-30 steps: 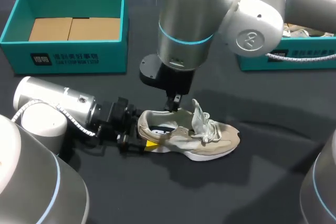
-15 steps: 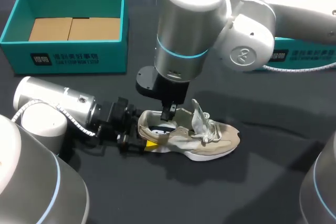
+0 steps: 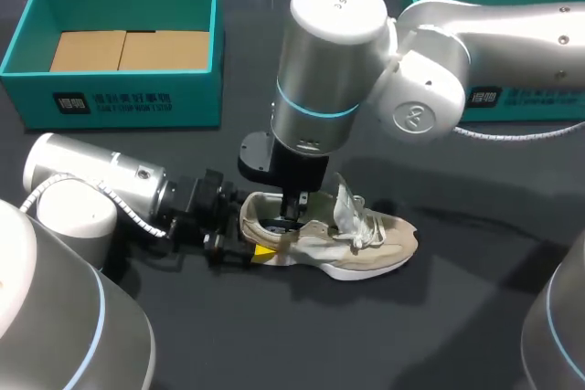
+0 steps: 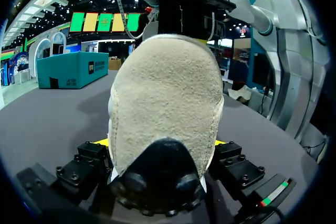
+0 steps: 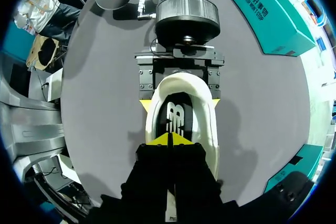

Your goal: Take the shoe out of the shoebox, open the shoe tongue, remove and reinsert the insole, then place the shoe into the shoebox

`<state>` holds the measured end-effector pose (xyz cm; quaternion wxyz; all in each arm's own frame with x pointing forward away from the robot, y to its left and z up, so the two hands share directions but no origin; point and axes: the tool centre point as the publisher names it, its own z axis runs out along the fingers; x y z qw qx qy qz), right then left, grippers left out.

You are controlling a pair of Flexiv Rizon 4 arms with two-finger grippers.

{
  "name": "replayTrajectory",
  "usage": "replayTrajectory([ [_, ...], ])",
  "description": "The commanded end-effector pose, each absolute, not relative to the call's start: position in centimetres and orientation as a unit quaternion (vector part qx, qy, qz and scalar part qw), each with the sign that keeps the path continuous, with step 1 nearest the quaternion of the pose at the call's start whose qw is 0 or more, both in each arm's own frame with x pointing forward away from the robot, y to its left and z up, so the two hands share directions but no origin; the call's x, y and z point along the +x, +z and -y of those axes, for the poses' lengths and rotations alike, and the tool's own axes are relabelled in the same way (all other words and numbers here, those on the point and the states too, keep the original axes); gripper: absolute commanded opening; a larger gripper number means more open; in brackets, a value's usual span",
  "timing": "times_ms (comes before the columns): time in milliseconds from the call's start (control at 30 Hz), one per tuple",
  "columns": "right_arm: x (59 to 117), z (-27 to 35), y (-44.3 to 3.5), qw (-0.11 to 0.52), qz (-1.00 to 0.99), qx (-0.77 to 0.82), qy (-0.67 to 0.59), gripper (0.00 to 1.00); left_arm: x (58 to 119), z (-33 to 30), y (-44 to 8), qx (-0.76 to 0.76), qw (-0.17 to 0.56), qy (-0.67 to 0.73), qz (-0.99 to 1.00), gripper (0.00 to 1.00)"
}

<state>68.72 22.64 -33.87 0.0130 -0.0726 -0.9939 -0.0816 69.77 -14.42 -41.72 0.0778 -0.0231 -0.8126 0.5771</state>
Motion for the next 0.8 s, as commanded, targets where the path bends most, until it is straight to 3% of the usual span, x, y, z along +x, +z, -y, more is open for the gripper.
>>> replayTrajectory([
  [33, 68.6, -22.7, -33.9, 0.011, 0.994, -0.073, -0.081, 0.0, 69.8, 14.5, -41.9, -0.023, 0.077, 0.577, 0.813, 0.0],
  [800, 69.4, -20.3, -37.2, -0.025, 0.992, -0.093, -0.082, 0.0, 69.8, 14.5, -41.9, -0.023, 0.077, 0.577, 0.813, 0.0],
])
